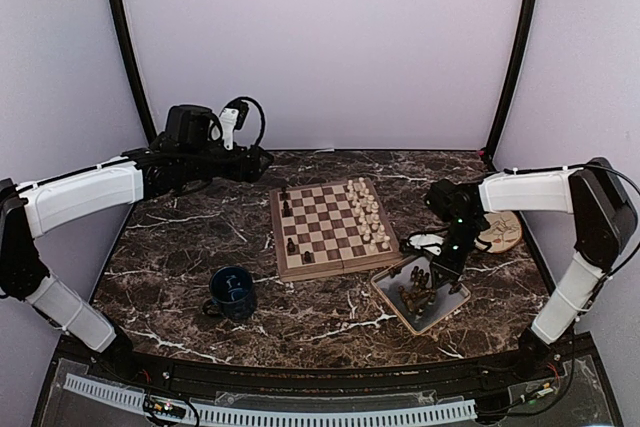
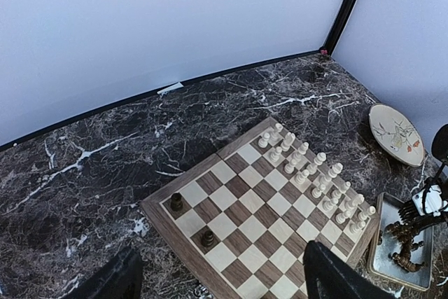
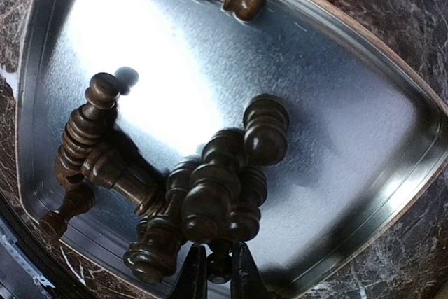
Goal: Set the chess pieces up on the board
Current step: Pick up the pawn from the chess pile, then place the pawn on the chessboard.
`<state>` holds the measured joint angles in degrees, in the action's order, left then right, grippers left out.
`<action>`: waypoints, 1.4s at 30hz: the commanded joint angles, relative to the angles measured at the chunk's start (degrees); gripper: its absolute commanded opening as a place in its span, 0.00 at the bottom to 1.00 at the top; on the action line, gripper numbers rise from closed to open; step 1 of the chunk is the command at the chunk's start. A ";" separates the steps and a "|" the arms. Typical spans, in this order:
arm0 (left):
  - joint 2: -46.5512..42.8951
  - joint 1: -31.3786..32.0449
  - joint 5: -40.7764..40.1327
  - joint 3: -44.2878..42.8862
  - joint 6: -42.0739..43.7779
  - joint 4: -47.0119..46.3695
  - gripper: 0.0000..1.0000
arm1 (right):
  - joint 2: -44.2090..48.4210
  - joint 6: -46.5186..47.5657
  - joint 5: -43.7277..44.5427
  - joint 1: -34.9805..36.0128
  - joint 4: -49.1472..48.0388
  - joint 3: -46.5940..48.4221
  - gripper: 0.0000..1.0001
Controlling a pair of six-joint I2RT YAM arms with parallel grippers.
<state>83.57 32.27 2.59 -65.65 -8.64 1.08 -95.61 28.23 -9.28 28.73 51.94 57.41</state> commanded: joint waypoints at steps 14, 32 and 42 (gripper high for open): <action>0.50 0.09 1.12 -1.89 -0.23 1.11 0.82 | 2.33 1.56 -3.30 -3.62 3.52 -0.21 0.00; 0.14 0.16 0.23 -2.12 -0.66 1.30 0.82 | 1.90 -0.72 1.13 -2.96 7.54 23.91 0.01; -1.12 0.07 -3.14 -1.50 -1.88 0.64 0.82 | -8.12 -0.31 1.83 8.61 6.56 36.04 0.01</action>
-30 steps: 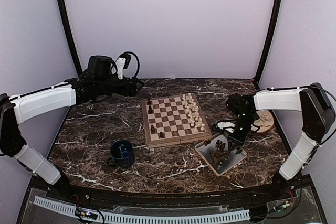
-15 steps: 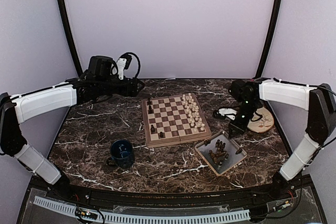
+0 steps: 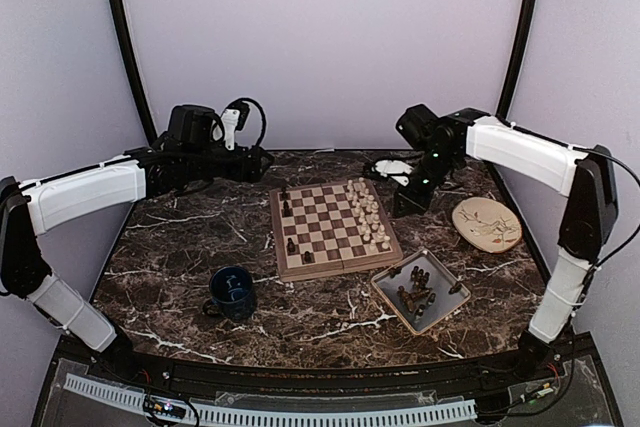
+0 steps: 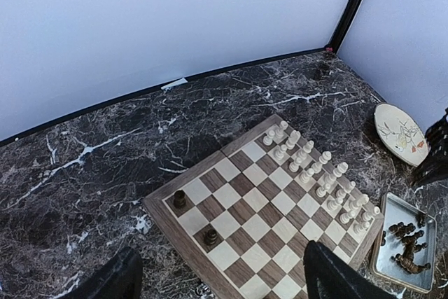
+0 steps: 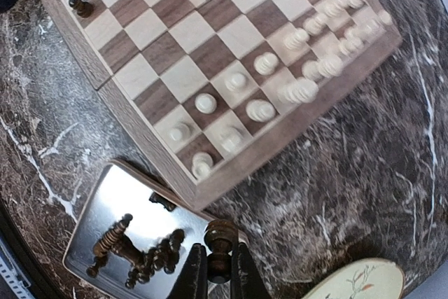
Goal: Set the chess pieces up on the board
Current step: Place the pawn on the chessboard.
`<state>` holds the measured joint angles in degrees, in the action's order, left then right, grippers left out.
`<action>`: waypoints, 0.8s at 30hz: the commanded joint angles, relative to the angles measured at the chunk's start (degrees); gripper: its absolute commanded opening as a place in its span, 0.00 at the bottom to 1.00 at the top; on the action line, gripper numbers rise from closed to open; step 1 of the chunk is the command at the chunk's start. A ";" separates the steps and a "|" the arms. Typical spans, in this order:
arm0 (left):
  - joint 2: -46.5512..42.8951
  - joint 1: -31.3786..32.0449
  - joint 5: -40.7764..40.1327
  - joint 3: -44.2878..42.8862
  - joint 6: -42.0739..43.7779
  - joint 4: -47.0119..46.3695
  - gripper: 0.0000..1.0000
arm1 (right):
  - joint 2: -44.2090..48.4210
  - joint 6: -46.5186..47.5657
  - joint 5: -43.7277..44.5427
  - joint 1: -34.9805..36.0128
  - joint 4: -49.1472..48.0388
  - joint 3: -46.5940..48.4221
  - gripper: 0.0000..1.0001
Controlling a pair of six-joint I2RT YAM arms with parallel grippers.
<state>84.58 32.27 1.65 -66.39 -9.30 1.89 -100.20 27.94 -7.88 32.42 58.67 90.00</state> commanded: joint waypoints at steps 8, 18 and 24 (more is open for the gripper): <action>-3.77 -0.05 -3.74 0.17 -1.17 -1.23 0.82 | -15.28 0.11 -0.22 13.21 0.96 12.91 0.01; -4.98 -0.81 -4.95 0.27 -0.65 -1.27 0.82 | -27.89 0.35 -0.49 16.50 1.25 25.18 0.02; -4.67 -1.83 -3.64 0.08 -1.95 -1.12 0.82 | -31.29 0.62 -0.18 16.73 1.18 26.65 0.03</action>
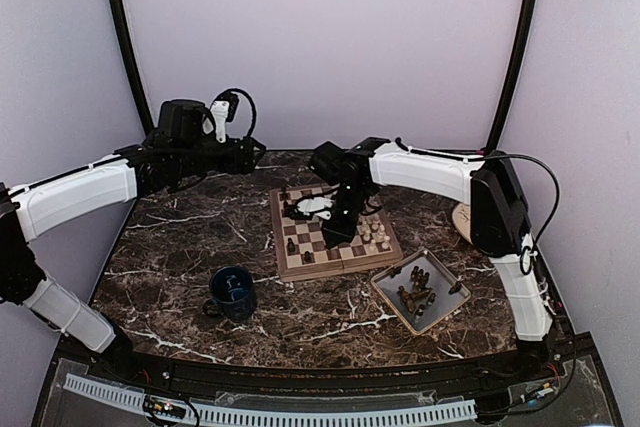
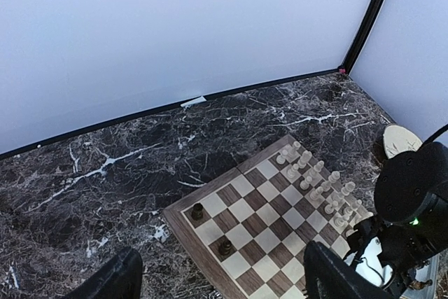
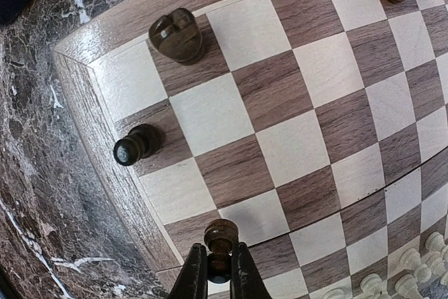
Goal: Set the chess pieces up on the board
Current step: Place the pawn on the chessboard.
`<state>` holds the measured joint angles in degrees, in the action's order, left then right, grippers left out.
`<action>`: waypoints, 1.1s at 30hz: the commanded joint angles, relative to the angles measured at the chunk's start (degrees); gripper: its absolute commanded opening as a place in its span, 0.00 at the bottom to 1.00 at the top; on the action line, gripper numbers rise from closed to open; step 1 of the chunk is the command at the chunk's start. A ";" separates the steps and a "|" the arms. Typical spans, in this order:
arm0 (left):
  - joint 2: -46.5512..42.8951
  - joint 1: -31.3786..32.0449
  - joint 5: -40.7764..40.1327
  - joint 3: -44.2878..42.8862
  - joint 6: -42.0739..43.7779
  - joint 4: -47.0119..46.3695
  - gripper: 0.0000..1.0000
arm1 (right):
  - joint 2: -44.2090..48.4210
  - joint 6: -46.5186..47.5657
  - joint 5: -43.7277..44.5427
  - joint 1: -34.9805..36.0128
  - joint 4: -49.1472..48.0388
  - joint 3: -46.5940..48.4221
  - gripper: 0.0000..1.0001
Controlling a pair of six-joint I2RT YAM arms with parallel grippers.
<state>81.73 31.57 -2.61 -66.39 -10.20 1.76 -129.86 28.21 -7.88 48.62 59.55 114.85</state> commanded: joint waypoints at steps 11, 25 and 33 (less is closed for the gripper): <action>-0.41 -2.47 3.81 -0.78 -2.09 -0.16 0.81 | 1.98 0.55 0.24 0.33 -1.56 -1.37 0.27; 12.83 2.82 10.56 -15.55 9.31 17.98 0.62 | 29.63 -2.04 -3.72 -9.74 -16.09 -31.57 0.32; 22.54 13.89 10.30 -26.63 14.36 31.58 0.57 | 47.43 -4.11 -10.96 -23.48 -33.36 -54.88 0.35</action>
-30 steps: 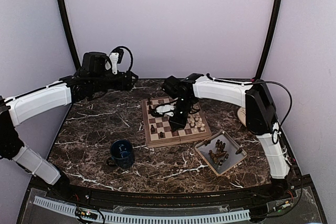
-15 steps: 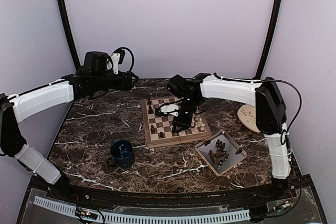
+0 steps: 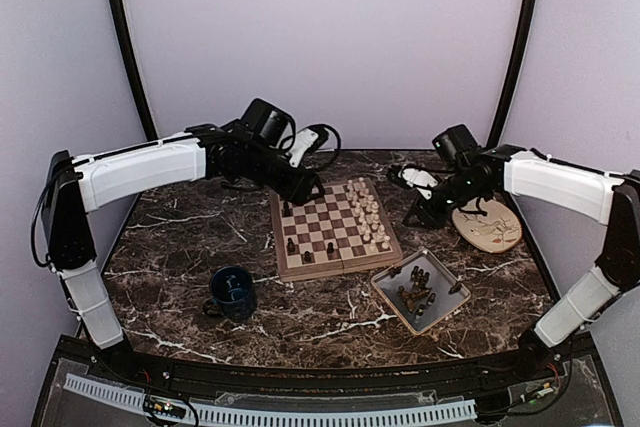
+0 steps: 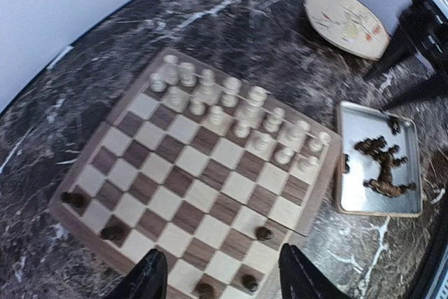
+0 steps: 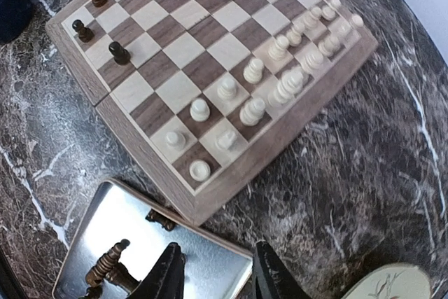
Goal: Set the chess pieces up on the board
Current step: Place the pawn on the chessboard, then pick up the pawn from the chessboard.
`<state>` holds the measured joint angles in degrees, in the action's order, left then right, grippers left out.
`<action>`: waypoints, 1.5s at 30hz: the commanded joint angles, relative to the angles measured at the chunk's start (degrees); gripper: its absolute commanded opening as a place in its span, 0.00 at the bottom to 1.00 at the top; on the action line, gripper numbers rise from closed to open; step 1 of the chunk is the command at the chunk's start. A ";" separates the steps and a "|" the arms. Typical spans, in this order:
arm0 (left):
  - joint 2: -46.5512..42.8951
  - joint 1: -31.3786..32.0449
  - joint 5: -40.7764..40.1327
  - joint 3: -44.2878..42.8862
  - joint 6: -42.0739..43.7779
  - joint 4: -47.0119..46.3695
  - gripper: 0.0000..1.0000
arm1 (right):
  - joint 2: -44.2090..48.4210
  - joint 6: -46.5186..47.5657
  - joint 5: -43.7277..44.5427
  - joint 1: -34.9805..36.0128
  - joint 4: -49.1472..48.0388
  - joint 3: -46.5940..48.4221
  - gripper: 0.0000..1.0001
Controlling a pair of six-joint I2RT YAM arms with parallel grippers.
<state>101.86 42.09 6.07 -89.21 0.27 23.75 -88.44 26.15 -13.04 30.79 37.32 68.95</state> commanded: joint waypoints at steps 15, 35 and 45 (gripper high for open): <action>15.55 8.71 -2.93 -12.32 5.83 17.36 0.54 | 7.99 1.81 -7.62 -12.46 -13.63 -12.75 0.36; 23.87 8.80 -4.20 -17.12 6.06 16.80 0.33 | 7.26 3.11 -6.27 -12.46 -13.24 -12.96 0.36; 24.94 8.72 -5.58 -19.19 6.32 19.35 0.13 | 6.34 3.34 -6.28 -12.43 -12.83 -12.69 0.35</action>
<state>127.33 50.65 1.96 -106.02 6.00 40.01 -81.32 28.77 -19.46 18.33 25.43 56.53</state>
